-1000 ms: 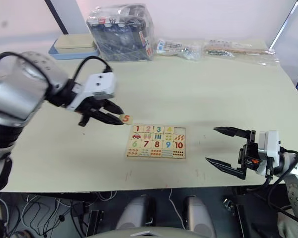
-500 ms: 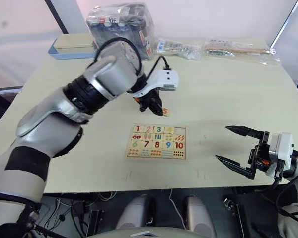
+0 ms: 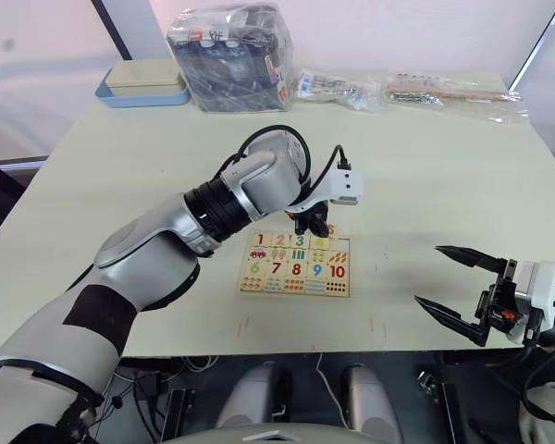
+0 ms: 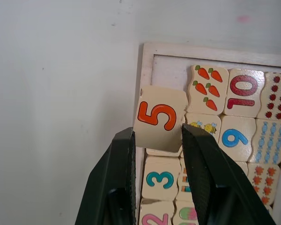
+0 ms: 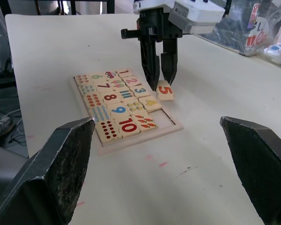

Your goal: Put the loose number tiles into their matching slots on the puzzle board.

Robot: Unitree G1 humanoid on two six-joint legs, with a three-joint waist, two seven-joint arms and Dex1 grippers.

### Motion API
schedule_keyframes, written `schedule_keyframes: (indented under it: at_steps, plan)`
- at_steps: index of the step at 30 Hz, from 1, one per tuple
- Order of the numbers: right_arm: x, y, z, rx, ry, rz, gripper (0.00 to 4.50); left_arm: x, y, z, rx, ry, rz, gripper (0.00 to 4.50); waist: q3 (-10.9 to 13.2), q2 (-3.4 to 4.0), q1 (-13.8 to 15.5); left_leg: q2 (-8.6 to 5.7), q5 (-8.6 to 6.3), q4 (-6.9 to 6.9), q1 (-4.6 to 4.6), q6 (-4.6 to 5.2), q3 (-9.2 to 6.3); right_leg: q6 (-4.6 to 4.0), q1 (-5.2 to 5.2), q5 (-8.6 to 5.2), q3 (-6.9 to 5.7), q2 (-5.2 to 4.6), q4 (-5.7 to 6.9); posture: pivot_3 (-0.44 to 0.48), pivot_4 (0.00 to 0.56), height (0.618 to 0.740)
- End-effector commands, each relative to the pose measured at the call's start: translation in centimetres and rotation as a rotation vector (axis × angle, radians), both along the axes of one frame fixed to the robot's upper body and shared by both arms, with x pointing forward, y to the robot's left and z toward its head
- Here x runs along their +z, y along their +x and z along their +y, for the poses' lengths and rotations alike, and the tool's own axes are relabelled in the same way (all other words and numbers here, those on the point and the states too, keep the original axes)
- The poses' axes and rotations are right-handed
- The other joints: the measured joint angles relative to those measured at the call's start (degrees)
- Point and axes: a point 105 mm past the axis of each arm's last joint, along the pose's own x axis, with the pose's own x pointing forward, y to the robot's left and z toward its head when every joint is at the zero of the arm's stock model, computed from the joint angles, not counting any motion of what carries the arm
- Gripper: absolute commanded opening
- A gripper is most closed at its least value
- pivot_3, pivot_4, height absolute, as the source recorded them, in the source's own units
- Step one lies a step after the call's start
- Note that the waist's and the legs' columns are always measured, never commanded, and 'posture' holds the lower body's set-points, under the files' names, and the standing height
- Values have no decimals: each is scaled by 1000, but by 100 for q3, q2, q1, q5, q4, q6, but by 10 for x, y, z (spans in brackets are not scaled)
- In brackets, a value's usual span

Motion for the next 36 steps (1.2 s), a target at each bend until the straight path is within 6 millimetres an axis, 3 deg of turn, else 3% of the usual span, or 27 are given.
schedule_keyframes:
  at_steps: [1,14,36]
  plan:
    - [7,-4,-7,-29,-6,-45,4500,0,0,-8,-12,0,-40,1087,0,0,-1,0,-1,7,-3,2,-1,0,0,0,0,1,1,0,150,740]
    - [4,-7,-5,-41,-8,-41,4500,-13,-5,-21,-27,-15,-49,1087,-2,4,-1,-2,-4,27,-4,7,-5,2,3,1,1,1,14,0,150,740]
    - [7,-8,-3,-44,-13,-41,4500,-22,-6,-26,-79,-12,-74,1087,-4,6,2,-2,-4,31,-4,7,-6,2,4,2,1,1,18,0,150,740]
